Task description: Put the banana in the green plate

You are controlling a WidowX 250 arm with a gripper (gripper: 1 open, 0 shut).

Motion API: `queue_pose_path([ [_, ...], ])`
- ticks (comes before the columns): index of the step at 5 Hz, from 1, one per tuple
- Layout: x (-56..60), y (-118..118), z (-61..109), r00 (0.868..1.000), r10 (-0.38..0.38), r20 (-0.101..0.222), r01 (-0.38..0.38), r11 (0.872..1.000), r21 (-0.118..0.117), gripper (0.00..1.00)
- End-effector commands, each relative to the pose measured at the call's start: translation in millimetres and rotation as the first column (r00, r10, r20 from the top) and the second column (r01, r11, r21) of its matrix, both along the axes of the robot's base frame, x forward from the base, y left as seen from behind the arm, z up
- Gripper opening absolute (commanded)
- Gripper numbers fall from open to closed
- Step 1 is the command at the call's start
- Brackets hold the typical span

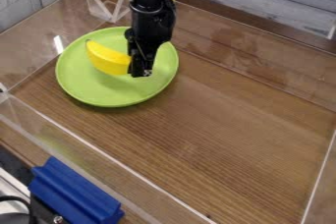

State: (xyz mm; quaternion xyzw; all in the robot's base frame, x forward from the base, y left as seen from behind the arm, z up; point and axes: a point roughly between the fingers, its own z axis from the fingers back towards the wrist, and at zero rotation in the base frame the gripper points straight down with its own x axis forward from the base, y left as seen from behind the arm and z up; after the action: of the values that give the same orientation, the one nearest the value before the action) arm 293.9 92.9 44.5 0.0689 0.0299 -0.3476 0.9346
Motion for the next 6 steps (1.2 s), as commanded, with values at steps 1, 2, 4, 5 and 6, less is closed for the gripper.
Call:
queue_pose_path([
  [1,5.1,3.7,9.1,0.999,0.004,0.035,-0.004,1.0,0.009,0.0],
  [2,6.3,7.1,9.4,0.999,0.011,0.038,-0.012,1.0,0.01,0.0],
  [4,8.2,12.7,10.0,0.999,0.026,0.045,-0.027,1.0,0.012,1.0],
  [5,9.7,13.8,12.7,0.998,0.037,0.051,-0.038,0.999,0.013,1.0],
  [6,12.1,13.9,20.1,0.996,0.052,0.067,-0.053,0.998,0.013,1.0],
])
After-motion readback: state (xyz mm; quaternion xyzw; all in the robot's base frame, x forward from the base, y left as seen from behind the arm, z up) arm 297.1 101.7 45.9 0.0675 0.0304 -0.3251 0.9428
